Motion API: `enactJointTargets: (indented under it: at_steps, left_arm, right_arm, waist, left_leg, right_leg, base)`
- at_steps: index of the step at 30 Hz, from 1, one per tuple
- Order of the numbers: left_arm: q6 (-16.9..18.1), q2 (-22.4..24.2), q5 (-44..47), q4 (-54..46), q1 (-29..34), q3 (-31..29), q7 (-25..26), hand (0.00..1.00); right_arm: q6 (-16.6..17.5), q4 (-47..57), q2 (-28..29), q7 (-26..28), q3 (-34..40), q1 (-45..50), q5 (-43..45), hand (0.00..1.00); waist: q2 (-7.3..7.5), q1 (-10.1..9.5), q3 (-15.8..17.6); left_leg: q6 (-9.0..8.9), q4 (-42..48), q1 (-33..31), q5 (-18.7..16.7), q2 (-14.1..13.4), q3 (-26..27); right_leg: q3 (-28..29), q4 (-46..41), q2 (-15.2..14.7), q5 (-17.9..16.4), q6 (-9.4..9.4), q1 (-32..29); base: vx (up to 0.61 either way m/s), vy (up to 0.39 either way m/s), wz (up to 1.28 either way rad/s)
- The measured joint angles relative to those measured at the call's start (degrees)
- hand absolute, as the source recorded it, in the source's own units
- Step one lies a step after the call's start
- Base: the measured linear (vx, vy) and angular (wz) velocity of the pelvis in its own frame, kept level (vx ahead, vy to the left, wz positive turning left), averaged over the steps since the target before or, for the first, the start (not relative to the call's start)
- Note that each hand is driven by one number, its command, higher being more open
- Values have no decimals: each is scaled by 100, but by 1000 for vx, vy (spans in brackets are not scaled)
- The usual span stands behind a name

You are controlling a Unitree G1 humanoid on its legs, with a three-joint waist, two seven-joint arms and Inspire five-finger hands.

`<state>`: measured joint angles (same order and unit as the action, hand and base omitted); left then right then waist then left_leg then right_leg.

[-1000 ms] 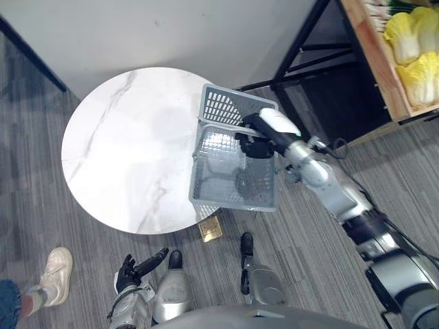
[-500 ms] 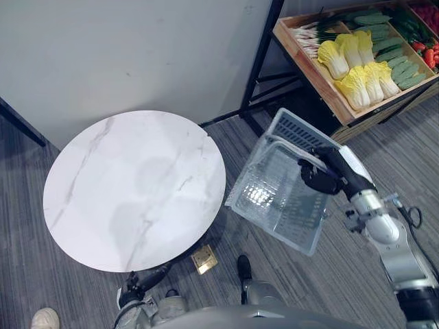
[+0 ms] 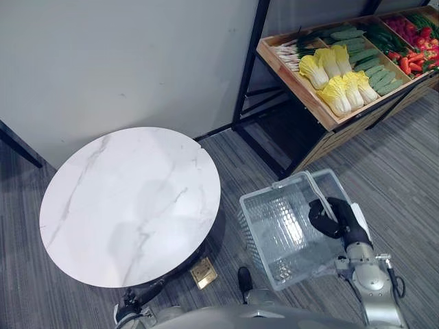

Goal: Pick vegetable in the basket

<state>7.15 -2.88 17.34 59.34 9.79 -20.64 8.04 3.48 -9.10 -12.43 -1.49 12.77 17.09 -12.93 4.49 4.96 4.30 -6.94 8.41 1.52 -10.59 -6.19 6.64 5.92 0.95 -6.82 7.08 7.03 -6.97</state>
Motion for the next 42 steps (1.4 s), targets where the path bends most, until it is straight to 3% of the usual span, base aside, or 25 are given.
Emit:
enactJointTargets:
  at_steps: [9, 22, 32, 38, 42]
  left_arm:
    - [-2, 10, -10, 86, 35, 57, 9, 100]
    - [11, -41, -19, 62, 77, 170, 12, 100]
    - [4, -128, -224, 37, 168, 165, 17, 100]
    - [-10, 28, -231, -151, 173, -92, 20, 100]
    - [-53, 105, -243, -183, 181, -263, 93, 100]
  right_arm:
    - [-211, -752, 649, -400, 355, 75, 19, 0]
    - [-209, -874, 659, -406, 221, -3, 17, 0]
    - [-205, -934, 660, -398, 91, -139, 35, 0]
    - [-194, -669, 864, -411, 84, 19, 232, 0]
    - [-182, -59, 1230, -400, 52, 431, 264, 0]
  waist:
    - [-131, -5, -63]
    - [-159, -152, -10]
    - [-116, -253, 412]
    - [-147, -339, 678]
    - [-170, -328, 803]
  left_leg:
    - [-1, -25, 87, -1, -3, 66]
    - [-3, 253, 193, -257, -89, 361]
    - [93, 1416, 83, -1017, -297, 713]
    - [144, 2624, -108, -1713, -728, 948]
    - [203, 3216, -218, -2037, -1063, 1406]
  right_leg:
    - [64, -38, 15, -13, -11, 19]
    - [358, -193, 138, -95, 17, 3]
    - [727, -565, 319, -253, 106, -7]
    - [1004, -1081, 693, -420, 148, -109]
    - [1388, -1172, 952, -297, 225, -319]
  base:
    - [-9, 9, -3]
    - [-1, 25, -12]
    - [-6, 82, -22]
    - [-42, 90, -26]
    - [-103, 69, -65]
